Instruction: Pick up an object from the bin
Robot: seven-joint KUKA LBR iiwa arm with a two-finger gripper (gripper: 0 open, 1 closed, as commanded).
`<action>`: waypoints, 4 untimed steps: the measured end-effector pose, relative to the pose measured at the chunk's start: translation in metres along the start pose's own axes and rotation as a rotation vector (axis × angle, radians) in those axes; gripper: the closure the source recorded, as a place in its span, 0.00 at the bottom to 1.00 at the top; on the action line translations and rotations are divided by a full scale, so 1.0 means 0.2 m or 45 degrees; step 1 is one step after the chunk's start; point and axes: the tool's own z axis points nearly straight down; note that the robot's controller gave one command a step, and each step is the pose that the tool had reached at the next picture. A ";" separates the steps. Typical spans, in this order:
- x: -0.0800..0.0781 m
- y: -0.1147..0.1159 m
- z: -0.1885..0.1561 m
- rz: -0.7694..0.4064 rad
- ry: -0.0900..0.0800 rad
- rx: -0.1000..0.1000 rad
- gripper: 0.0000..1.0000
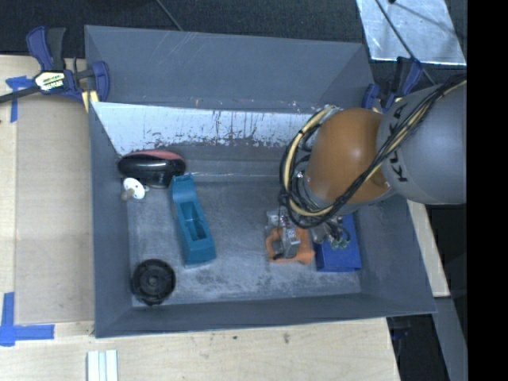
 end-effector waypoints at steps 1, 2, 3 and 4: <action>0.00 0.00 0.00 0.001 0.000 0.000 1.00; 0.17 -0.09 -0.59 0.028 0.001 0.001 1.00; 0.17 -0.09 -0.59 0.028 0.001 0.000 1.00; 0.16 -0.08 -1.38 0.080 -0.008 0.002 1.00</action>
Offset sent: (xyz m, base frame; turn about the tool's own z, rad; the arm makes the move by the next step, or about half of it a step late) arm -0.0310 -0.0234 0.1179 0.0183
